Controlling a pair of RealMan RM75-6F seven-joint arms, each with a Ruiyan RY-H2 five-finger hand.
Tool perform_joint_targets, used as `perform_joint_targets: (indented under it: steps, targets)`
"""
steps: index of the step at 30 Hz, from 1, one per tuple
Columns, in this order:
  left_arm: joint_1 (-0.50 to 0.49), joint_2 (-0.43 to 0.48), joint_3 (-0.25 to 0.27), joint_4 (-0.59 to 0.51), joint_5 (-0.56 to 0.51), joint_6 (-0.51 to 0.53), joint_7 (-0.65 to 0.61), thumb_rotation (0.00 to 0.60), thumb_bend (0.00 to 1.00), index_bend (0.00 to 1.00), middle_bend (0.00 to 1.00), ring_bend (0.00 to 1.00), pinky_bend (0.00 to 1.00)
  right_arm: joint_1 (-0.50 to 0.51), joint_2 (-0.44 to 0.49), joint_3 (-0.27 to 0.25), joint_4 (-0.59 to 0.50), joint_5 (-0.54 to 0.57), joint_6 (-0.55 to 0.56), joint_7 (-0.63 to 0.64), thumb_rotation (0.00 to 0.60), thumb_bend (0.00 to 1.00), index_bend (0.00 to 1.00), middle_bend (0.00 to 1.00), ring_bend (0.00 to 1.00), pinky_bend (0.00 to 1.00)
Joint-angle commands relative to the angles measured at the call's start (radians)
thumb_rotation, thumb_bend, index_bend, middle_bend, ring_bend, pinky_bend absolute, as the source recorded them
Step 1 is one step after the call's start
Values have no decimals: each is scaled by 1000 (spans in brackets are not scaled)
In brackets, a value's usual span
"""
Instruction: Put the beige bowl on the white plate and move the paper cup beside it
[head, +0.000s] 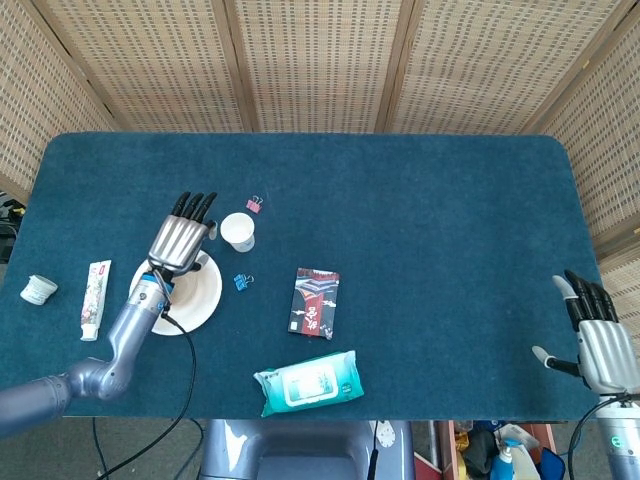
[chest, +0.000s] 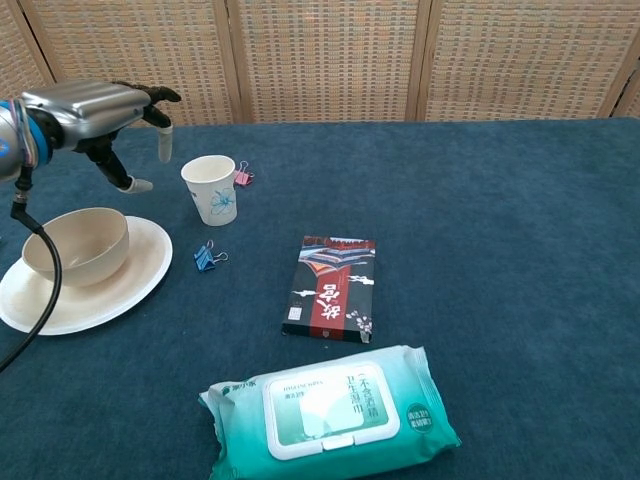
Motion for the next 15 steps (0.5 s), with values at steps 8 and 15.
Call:
perform_joint_targets:
  steps: [8,15]
  targets:
    - [-67,-69,-5,90,-59,-28,40,600,314,464,0,0,0,4,5,4,16,13,-17,43,600,121,0,0,0,0]
    - [-103,-96,-8,122,-88,-39,53,600,380,464,0,0,0,6,5,7,24,24,-26,56,600,121,0,0,0,0]
